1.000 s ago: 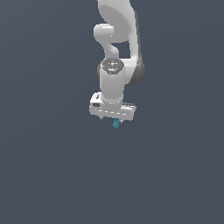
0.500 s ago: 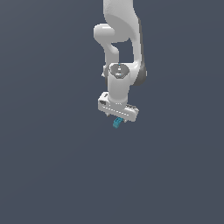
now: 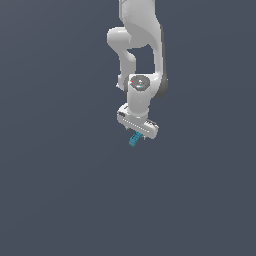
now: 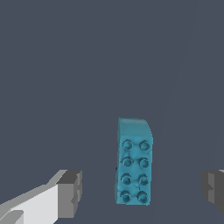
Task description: Pick up the object and move it to a goal position.
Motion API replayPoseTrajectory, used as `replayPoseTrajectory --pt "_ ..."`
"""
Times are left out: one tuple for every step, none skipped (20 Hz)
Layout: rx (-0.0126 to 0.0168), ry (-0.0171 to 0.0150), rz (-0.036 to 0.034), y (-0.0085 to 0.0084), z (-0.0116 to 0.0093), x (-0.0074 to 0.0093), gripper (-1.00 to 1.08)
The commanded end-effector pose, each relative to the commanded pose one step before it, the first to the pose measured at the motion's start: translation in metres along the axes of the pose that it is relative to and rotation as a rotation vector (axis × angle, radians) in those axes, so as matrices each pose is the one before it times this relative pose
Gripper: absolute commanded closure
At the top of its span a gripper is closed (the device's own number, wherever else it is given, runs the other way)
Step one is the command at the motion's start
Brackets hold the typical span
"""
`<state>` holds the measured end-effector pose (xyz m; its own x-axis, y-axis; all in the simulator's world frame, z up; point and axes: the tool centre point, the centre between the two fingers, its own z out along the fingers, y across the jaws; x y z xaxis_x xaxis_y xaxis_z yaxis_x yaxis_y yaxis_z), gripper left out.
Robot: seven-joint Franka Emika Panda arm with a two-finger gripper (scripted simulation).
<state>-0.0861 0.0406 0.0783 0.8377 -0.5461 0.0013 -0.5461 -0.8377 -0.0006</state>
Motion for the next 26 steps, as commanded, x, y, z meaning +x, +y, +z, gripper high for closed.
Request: replayPoseTrajectory --pt "-0.00013 -0.00049 0.02654 0.00090 0.00316 -0.00472 -0.92" --pt "-0.00014 -0.00024 0.00693 0.00027 0.00089 -0.00134 -0.92" --pt "-0.00012 -0.00019 0.00569 0.00024 0.00073 -0.00109 -0.92" --pt "-0.00009 -0.00015 0.00442 0.00019 0.00056 -0.00085 -0.92" --pt "-0.00007 -0.00010 0.00316 0.00014 0.00040 -0.00060 -0.92" --pt "-0.00004 -0.00006 0.00195 0.00011 0.00024 -0.00034 -0.92" --pt "-0.00001 -0.00002 0.00049 -0.00003 0.00008 -0.00017 -0.92" --pt "-0.00018 -0.00022 -0.00430 -0.00018 -0.00034 0.00056 -0.92" --pt "0.00000 0.00000 0.00000 0.00000 0.00030 -0.00002 -0.92" --pt "0.00000 0.00000 0.00000 -0.00001 0.00089 -0.00006 -0.92" --pt "0.00000 0.00000 0.00000 -0.00001 0.00148 -0.00010 -0.92" --pt "0.00000 0.00000 0.00000 -0.00002 0.00207 -0.00015 -0.92" --pt "0.00001 0.00003 0.00069 0.00025 0.00264 0.00004 -0.92" --pt "0.00000 0.00000 0.00000 -0.00002 0.00322 -0.00023 -0.92" --pt "0.00000 0.00004 0.00069 0.00025 0.00377 -0.00004 -0.92" --pt "0.00000 0.00000 0.00000 -0.00003 0.00434 -0.00030 -0.92" --pt "0.00000 0.00006 0.00097 0.00034 0.00485 0.00000 -0.92" --pt "0.00000 0.00003 0.00049 0.00012 0.00521 -0.00016 -0.92" --pt "0.00001 0.00002 0.00049 0.00010 0.00472 -0.00009 -0.92" --pt "0.00000 0.00000 0.00000 -0.00012 0.00412 -0.00018 -0.92" --pt "0.00005 0.00001 0.00069 0.00013 0.00350 0.00012 -0.92" --pt "0.00000 0.00000 0.00000 -0.00016 0.00293 -0.00005 -0.92" --pt "0.00000 0.00000 0.00000 -0.00016 0.00236 0.00000 -0.92" --pt "0.00000 0.00000 0.00000 -0.00014 0.00181 0.00002 -0.92" --pt "0.00016 -0.00005 0.00067 0.00015 0.00124 0.00026 -0.92" --pt "0.00000 0.00000 0.00000 -0.00008 0.00076 0.00003 -0.92"
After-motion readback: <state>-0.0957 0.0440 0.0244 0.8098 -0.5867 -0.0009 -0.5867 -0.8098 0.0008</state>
